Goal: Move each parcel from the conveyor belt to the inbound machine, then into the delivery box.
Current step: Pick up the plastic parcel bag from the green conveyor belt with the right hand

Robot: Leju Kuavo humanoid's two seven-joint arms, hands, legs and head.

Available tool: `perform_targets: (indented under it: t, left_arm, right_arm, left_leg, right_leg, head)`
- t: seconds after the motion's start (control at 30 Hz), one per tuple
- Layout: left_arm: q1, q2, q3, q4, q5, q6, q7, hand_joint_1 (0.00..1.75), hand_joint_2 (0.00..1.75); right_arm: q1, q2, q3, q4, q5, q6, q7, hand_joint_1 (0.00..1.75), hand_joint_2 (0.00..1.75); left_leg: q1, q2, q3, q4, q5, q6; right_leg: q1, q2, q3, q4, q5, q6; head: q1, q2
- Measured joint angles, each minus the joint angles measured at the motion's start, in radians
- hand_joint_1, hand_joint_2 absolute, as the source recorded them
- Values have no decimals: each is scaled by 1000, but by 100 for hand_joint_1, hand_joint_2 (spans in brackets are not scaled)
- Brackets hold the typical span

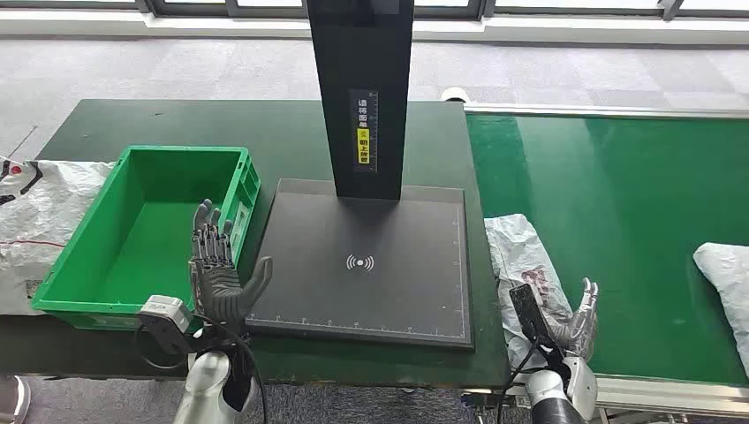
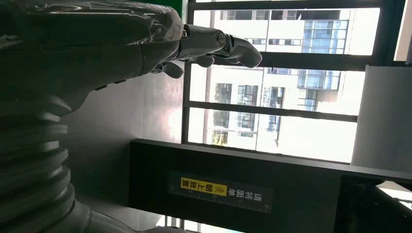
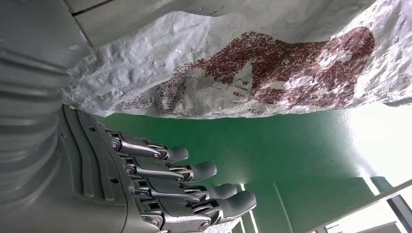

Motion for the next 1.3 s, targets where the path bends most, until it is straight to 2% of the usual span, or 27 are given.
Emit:
perform_targets:
  t: [0.1,0.23,0.27,0.37,0.4,0.8,1.3]
  left_arm:
    - [0,0,0,0,-1,0,0,0,175]
    - [0,0,3,0,-3,-3,0,0,175]
    - [0,0,5,0,-3,-3,0,0,175]
    - [1,0,14,1,-5,-6,0,0,175]
    - [1,0,16,1,-6,-7,0,0,175]
    - [6,0,30,0,-7,-2,0,0,175]
    - [17,0,30,-13,-7,3,0,0,175]
  right_arm:
    - [-3,-2,2,6,12,9,15,0,175]
    - [-9,-11,29,34,75,63,109,2,175]
    - [-10,-14,39,41,87,73,127,29,175]
    - [-14,-21,70,62,111,100,163,158,175]
    - [-16,-23,80,70,117,110,170,174,175]
    - [-47,-45,140,114,146,160,202,175,175]
    - [-44,-46,153,115,106,127,156,175,175]
  left_leg:
    - [0,0,0,0,0,0]
    - [0,0,0,0,0,0]
    - [0,0,0,0,0,0]
    - [0,0,0,0,0,0]
    - [0,0,1,0,0,0]
    - [0,1,2,0,0,0]
    - [0,0,2,0,0,0]
  right_leg:
    - [0,0,0,0,0,0]
    - [0,0,0,0,0,0]
    - [0,0,0,0,0,0]
    - [0,0,0,0,0,0]
    - [0,0,0,0,0,0]
    - [0,2,1,0,0,0]
    - [1,0,1,0,-1,-1]
  head:
    - [0,0]
    - [0,0]
    - [0,0]
    - [0,0]
    - [0,0]
    - [0,0]
    - [0,0]
